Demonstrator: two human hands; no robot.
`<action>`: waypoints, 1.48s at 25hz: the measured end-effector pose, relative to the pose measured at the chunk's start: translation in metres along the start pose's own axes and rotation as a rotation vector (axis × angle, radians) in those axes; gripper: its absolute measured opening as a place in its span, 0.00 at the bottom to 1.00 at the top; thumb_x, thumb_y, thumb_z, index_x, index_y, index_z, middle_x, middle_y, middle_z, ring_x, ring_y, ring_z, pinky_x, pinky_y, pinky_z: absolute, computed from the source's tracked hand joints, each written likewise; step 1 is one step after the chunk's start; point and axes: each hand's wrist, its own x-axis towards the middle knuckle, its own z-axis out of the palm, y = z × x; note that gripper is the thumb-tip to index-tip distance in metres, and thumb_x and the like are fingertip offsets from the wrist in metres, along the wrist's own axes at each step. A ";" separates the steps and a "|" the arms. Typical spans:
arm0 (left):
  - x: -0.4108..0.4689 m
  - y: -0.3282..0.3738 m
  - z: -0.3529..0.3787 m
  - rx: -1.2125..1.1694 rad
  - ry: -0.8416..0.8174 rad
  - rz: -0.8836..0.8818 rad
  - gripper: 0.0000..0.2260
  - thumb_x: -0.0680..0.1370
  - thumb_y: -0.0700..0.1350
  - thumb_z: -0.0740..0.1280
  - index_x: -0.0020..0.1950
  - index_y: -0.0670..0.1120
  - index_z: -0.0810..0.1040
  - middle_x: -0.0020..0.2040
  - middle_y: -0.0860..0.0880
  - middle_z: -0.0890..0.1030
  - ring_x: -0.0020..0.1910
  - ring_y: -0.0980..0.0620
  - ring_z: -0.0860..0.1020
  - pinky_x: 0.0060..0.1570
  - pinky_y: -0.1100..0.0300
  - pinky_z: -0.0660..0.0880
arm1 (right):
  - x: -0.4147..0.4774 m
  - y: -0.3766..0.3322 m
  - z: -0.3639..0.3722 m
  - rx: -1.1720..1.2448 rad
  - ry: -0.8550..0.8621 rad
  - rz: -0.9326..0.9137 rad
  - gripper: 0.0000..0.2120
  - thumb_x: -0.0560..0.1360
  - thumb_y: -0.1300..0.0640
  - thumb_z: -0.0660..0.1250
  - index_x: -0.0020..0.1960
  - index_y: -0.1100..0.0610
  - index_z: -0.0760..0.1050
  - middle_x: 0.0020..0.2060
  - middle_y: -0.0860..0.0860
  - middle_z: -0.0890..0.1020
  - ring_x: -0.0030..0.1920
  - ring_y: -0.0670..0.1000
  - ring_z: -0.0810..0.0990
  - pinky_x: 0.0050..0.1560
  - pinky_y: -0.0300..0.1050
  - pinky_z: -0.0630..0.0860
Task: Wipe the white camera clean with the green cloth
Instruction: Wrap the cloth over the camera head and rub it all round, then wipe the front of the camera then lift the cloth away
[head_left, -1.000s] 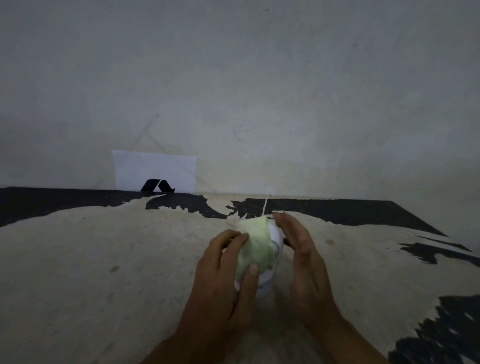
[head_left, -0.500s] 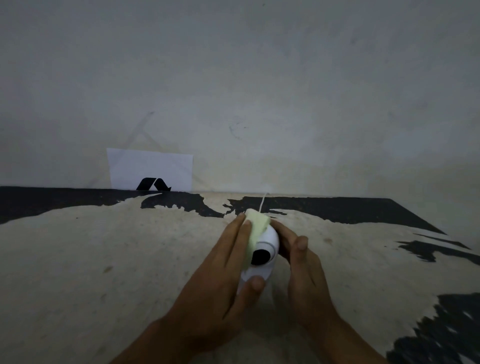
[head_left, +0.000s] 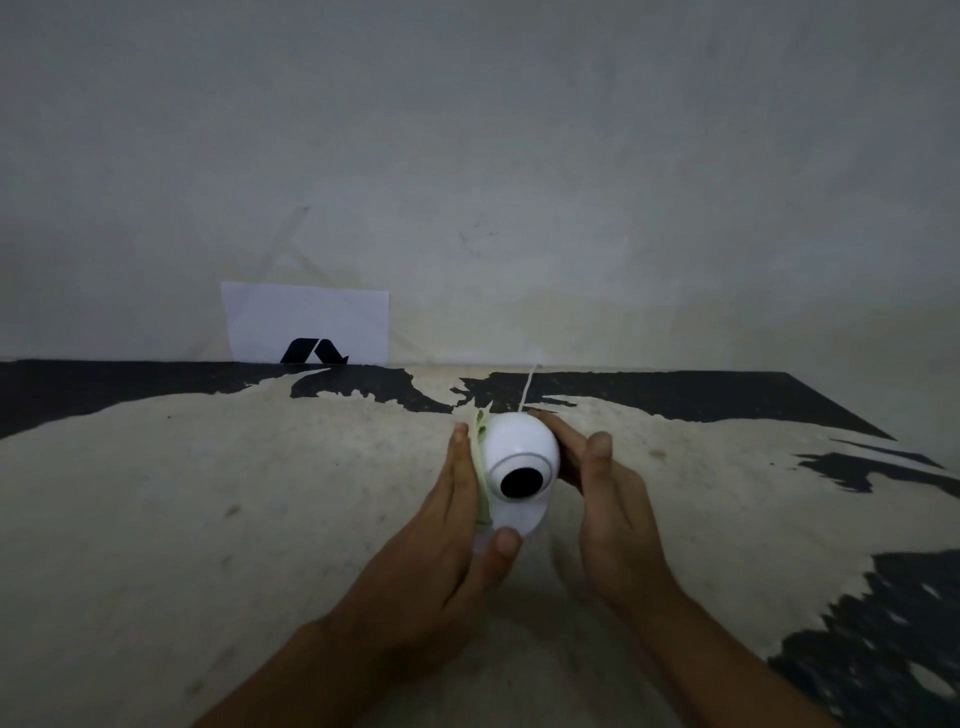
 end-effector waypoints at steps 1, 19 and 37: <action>-0.002 0.007 -0.004 -0.035 -0.007 -0.050 0.42 0.59 0.78 0.37 0.66 0.58 0.33 0.64 0.70 0.37 0.62 0.79 0.34 0.63 0.82 0.37 | 0.000 -0.002 -0.001 0.016 -0.005 0.005 0.25 0.80 0.40 0.48 0.65 0.52 0.74 0.57 0.42 0.81 0.59 0.39 0.78 0.55 0.29 0.74; -0.013 0.003 0.024 -0.071 0.003 -0.069 0.34 0.73 0.65 0.45 0.72 0.53 0.33 0.76 0.56 0.36 0.72 0.65 0.37 0.71 0.66 0.40 | -0.001 -0.006 0.001 -0.132 0.024 -0.034 0.19 0.79 0.54 0.60 0.67 0.60 0.71 0.61 0.50 0.78 0.58 0.39 0.76 0.53 0.23 0.70; -0.007 -0.004 0.015 0.009 0.241 -0.121 0.24 0.75 0.56 0.63 0.68 0.49 0.65 0.61 0.53 0.78 0.54 0.57 0.76 0.54 0.68 0.71 | -0.002 -0.008 0.001 -0.116 0.029 -0.007 0.23 0.77 0.50 0.59 0.68 0.58 0.71 0.61 0.46 0.77 0.55 0.25 0.73 0.53 0.22 0.70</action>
